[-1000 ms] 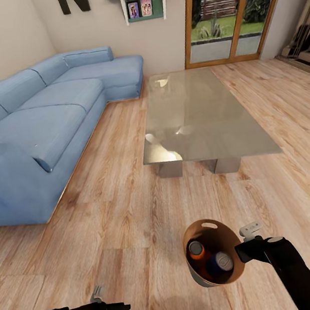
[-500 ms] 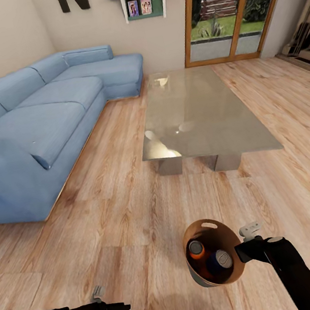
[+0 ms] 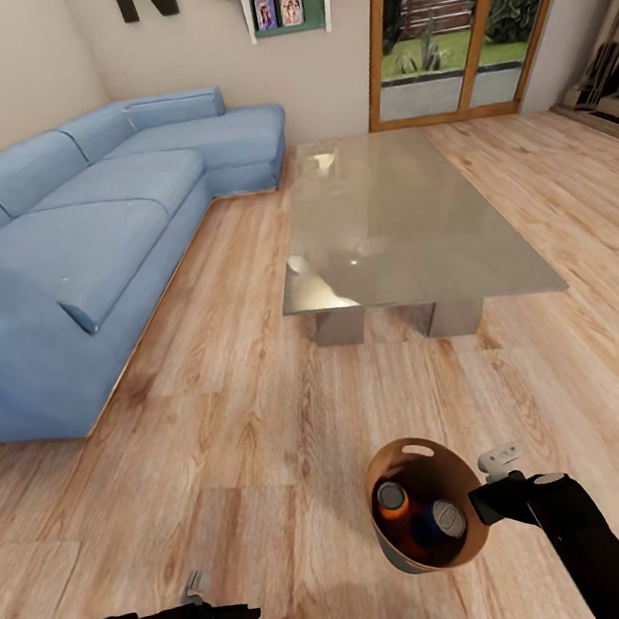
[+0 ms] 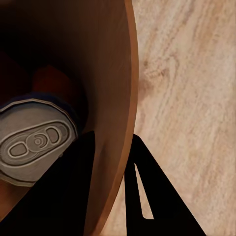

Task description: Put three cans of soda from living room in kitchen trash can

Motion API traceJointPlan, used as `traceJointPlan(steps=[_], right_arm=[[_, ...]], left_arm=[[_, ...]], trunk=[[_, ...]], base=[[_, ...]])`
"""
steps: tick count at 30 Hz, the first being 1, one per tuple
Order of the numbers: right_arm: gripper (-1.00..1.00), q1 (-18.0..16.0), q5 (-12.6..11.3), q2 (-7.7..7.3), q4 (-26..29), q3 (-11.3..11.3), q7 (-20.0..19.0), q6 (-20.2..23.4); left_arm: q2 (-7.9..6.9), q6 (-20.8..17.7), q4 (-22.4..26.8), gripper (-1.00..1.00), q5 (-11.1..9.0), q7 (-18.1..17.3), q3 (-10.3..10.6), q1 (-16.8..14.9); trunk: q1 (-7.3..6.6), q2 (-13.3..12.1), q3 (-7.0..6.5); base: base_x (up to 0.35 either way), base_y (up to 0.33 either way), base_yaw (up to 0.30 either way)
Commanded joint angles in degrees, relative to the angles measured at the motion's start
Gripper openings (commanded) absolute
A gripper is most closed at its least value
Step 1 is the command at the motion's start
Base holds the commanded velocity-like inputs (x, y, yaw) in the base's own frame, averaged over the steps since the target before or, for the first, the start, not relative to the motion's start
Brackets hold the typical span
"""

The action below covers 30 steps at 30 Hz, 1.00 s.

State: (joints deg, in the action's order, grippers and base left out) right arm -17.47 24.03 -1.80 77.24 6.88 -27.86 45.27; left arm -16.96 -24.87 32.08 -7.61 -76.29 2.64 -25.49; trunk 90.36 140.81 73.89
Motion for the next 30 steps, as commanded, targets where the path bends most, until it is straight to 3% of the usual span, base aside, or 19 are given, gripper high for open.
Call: traceJointPlan(steps=[1,15,18,30], right_arm=[[-1.0,0.0,-1.1,0.0,0.0,0.0,-0.1,0.3],[-1.0,0.0,-1.1,0.01,0.0,0.0,-0.1,-0.1],[-1.0,0.0,-1.1,0.02,0.0,0.0,-0.1,-0.1],[-1.0,0.0,-1.1,0.03,-0.1,0.0,-0.1,-0.1]], left_arm=[[0.0,0.0,0.0,1.0,0.0,0.0,0.0,0.0],[0.0,0.0,0.0,1.0,0.0,0.0,0.0,0.0],[0.0,0.0,0.0,1.0,0.0,0.0,0.0,0.0],[0.0,0.0,0.0,1.0,0.0,0.0,0.0,0.0]], trunk=[[0.0,0.0,0.0],[0.66,1.2,0.54],[1.32,2.4,1.08],[1.5,2.5,2.63]], base=[[0.0,0.0,0.0],[0.0,0.0,0.0],[0.0,0.0,0.0],[0.0,0.0,0.0]])
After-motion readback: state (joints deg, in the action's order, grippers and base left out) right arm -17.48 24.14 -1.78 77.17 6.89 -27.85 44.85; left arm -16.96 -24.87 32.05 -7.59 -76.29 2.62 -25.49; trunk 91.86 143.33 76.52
